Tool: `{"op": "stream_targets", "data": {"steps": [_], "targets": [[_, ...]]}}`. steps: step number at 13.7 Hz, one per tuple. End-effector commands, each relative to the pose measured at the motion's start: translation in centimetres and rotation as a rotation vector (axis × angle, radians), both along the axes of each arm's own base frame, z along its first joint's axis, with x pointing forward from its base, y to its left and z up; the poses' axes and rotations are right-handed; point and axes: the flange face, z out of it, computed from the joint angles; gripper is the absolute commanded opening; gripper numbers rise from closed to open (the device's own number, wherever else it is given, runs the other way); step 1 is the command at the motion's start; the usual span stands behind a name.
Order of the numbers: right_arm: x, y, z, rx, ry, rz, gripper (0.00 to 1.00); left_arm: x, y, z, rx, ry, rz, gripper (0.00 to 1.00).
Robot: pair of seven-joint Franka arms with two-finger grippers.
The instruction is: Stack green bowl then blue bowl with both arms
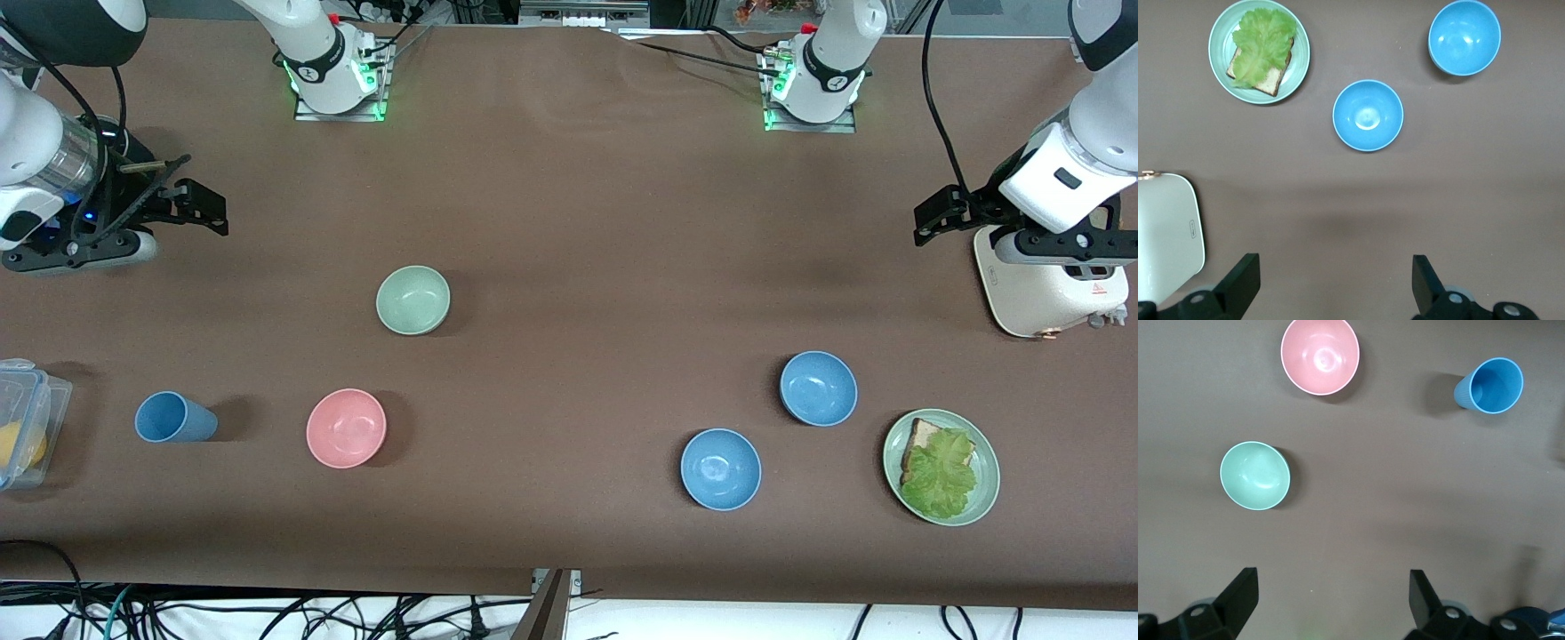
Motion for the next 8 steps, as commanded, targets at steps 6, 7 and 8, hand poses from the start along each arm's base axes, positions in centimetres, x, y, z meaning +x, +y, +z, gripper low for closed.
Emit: {"op": "stream_targets", "data": {"steps": [6, 7, 8], "targets": [[0.05, -0.23, 0.48, -0.015, 0.002, -0.064, 1.0, 0.99, 0.55, 0.85, 0.022, 0.016, 0.018, 1.0], [0.04, -0.14, 0.48, -0.015, 0.002, -0.062, 1.0, 0.98, 0.55, 0.83, 0.022, 0.018, 0.019, 1.0], [-0.01, -0.15, 0.39, -0.016, 0.006, -0.062, 1.0, 0.93, 0.64, 0.79, 0.022, 0.022, 0.021, 1.0]]}}
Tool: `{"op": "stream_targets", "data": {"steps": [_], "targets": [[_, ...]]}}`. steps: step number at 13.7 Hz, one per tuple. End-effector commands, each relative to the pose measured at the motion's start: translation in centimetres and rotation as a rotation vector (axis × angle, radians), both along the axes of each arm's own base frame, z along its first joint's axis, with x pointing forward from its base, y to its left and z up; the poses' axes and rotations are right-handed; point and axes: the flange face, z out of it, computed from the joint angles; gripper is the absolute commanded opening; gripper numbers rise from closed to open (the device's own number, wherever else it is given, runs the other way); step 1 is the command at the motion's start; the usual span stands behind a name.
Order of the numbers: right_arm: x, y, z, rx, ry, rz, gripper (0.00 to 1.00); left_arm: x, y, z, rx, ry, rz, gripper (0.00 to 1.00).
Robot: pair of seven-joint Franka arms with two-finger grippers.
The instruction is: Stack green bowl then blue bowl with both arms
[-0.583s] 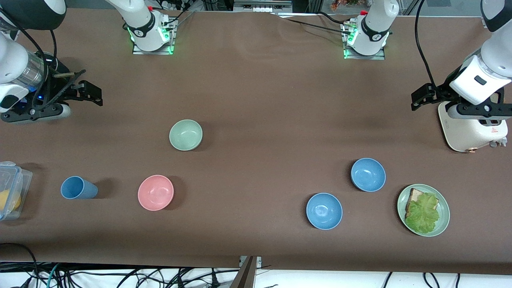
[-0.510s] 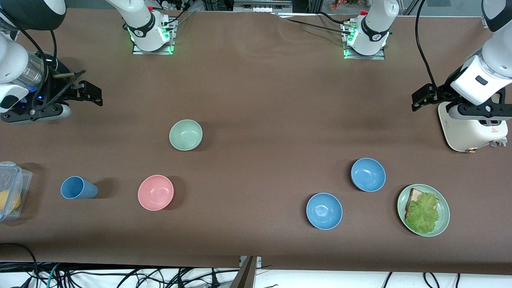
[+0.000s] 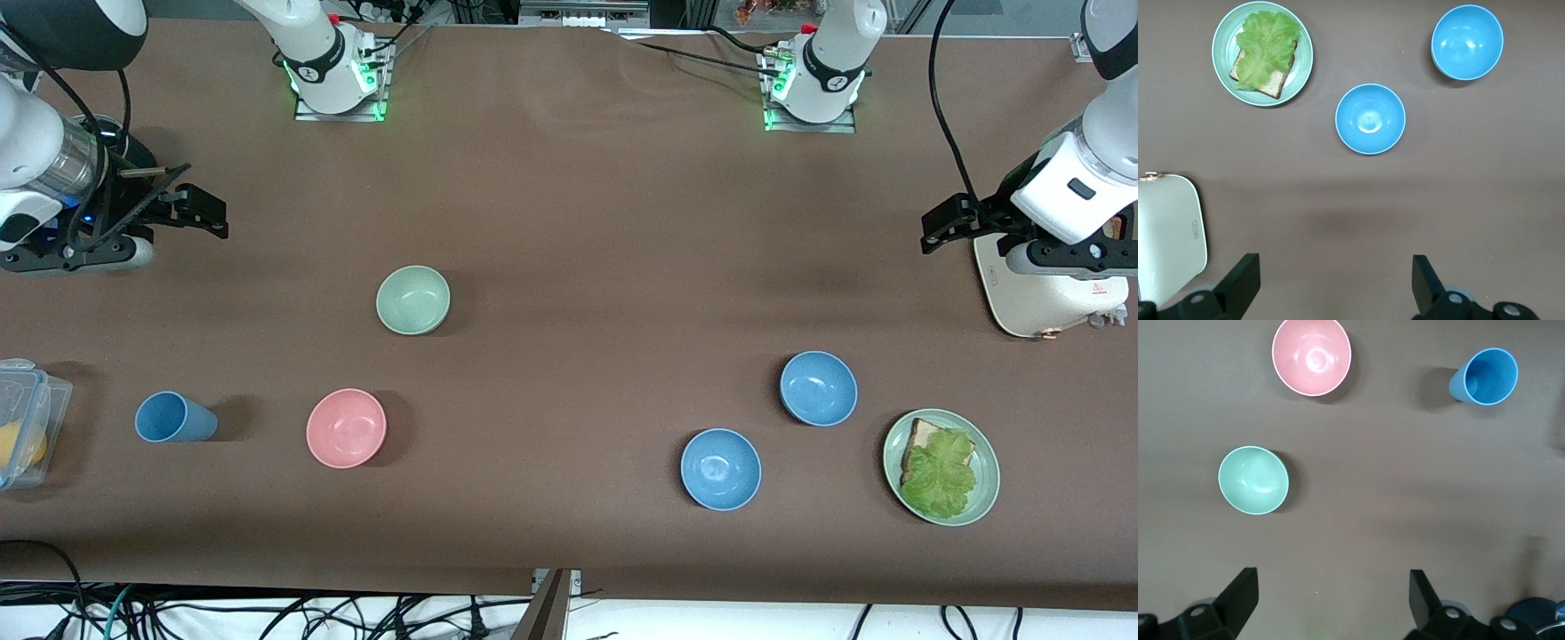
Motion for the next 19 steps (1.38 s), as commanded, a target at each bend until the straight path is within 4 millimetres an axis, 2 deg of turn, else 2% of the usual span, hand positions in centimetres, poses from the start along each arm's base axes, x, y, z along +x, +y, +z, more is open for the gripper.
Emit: {"op": "stream_targets", "data": {"steps": [1, 19], "targets": [[-0.06, -0.07, 0.56, -0.01, 0.003, -0.009, 1.0, 0.08, 0.18, 0.6, 0.023, 0.012, 0.012, 1.0], [0.28, -1.02, 0.28, -0.005, 0.0, -0.015, 1.0, -0.04, 0.19, 0.63, 0.023, 0.018, 0.011, 1.0]]}}
